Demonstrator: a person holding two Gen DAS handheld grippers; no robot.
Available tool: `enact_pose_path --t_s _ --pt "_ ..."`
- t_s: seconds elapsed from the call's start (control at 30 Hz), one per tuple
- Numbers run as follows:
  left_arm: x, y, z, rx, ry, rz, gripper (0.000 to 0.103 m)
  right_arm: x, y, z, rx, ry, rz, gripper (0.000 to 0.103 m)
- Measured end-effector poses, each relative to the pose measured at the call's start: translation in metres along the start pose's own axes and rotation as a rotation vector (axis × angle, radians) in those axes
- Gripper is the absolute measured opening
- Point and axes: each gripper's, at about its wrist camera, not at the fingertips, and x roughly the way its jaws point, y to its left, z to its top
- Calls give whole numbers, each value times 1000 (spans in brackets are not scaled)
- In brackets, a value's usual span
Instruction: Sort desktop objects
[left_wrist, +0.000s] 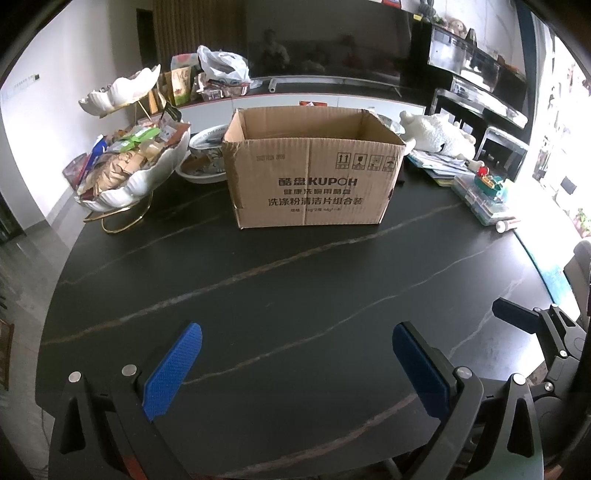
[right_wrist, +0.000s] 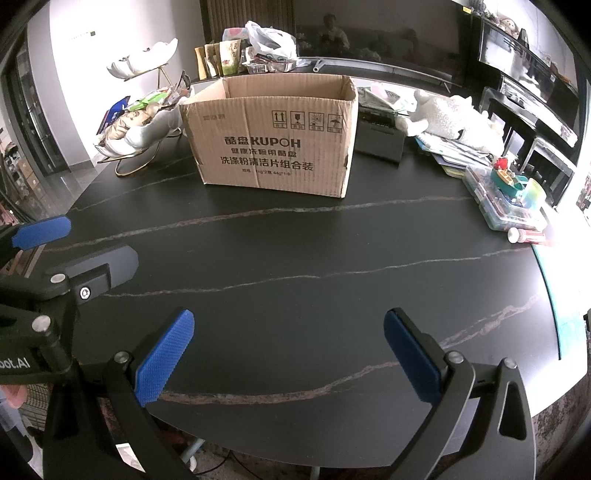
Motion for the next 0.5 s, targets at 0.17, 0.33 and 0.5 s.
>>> enact_pose_path --t_s 0.17,0.33,0.5 --pt "-1 0 0 1 -4 -2 102 0 0 0 1 1 -1 102" --pt "-3 0 -1 3 -8 -4 102 0 0 0 0 2 -2 102" --pt "-4 0 -1 4 -12 -6 102 -1 0 -1 -1 2 -3 102"
